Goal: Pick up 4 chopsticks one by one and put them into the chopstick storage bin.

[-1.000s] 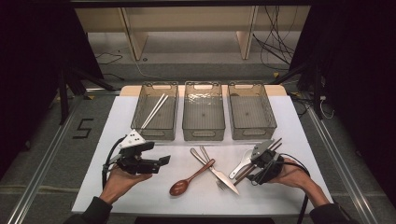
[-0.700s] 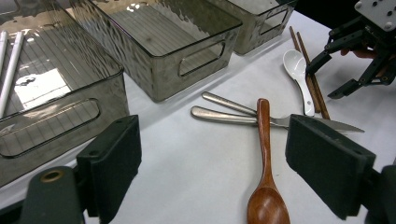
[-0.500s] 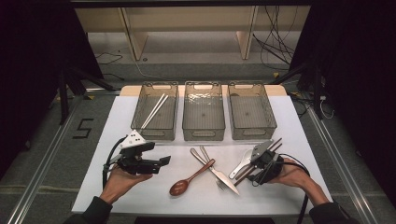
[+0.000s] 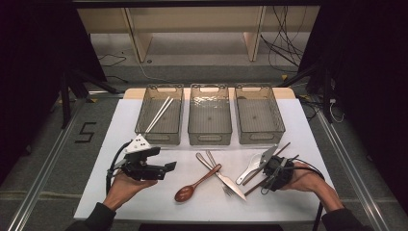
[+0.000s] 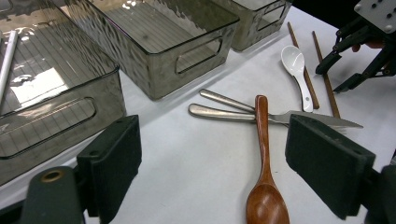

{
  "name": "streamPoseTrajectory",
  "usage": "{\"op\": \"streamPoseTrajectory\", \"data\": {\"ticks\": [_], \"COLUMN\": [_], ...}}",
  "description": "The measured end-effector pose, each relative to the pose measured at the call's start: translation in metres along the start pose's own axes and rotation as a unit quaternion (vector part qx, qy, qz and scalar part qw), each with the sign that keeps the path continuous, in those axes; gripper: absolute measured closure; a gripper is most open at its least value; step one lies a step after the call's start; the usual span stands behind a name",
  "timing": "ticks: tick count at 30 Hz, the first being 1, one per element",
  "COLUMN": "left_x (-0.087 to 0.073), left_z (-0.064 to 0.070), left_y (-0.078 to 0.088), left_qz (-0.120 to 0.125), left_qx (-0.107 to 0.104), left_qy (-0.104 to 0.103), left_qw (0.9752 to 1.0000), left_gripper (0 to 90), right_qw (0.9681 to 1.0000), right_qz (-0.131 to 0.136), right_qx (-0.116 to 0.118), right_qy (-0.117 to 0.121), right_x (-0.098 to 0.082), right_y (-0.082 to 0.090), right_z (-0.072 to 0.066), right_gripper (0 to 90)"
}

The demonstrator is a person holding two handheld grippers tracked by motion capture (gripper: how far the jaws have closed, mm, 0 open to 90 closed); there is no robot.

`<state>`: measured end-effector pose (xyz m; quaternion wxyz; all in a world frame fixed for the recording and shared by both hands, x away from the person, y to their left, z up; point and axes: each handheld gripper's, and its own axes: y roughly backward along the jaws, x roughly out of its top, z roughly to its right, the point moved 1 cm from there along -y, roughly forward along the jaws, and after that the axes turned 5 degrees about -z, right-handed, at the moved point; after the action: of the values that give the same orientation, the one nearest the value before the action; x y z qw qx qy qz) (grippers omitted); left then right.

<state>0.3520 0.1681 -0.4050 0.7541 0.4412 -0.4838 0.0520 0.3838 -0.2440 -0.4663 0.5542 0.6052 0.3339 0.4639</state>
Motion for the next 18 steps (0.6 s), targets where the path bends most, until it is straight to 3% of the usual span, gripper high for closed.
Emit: {"op": "streamPoseTrajectory", "data": {"ticks": [2, 4, 11, 12, 13, 18], "left_x": [-0.0002, -0.0003, -0.0009, -0.0010, -0.0011, -0.0012], "left_z": [0.0005, 0.0006, 0.0005, 0.0007, 0.0008, 0.0010], "left_y": [-0.0001, 0.0000, 0.0008, 0.0009, 0.0010, 0.0012], "left_qz": [-0.001, -0.003, -0.003, -0.003, -0.003, -0.004], "left_qx": [-0.001, -0.001, -0.001, 0.000, 0.000, 0.000], "left_qy": [0.001, -0.001, 0.000, 0.000, 0.000, 0.000], "left_qw": [1.0000, 1.0000, 1.0000, 1.0000, 1.0000, 1.0000], "left_gripper": [18.0, 18.0, 18.0, 18.1, 18.0, 18.0], "right_qw": [0.9999, 0.9999, 0.9993, 0.9992, 0.9990, 0.9987], "right_qz": [-0.010, -0.013, -0.032, -0.039, -0.040, -0.048], "right_qx": [0.004, 0.000, 0.000, 0.003, 0.002, 0.007], "right_qy": [-0.007, 0.007, 0.017, 0.005, 0.017, 0.018], "right_x": [0.0006, 0.0005, 0.0017, 0.0026, 0.0025, 0.0040], "right_y": [0.0009, 0.0002, 0.0011, 0.0023, 0.0020, 0.0025], "right_z": [-0.0013, -0.0007, -0.0026, -0.0048, -0.0045, -0.0074], "right_gripper": [51.3, 51.7, 54.2, 55.3, 56.5, 63.4]}}
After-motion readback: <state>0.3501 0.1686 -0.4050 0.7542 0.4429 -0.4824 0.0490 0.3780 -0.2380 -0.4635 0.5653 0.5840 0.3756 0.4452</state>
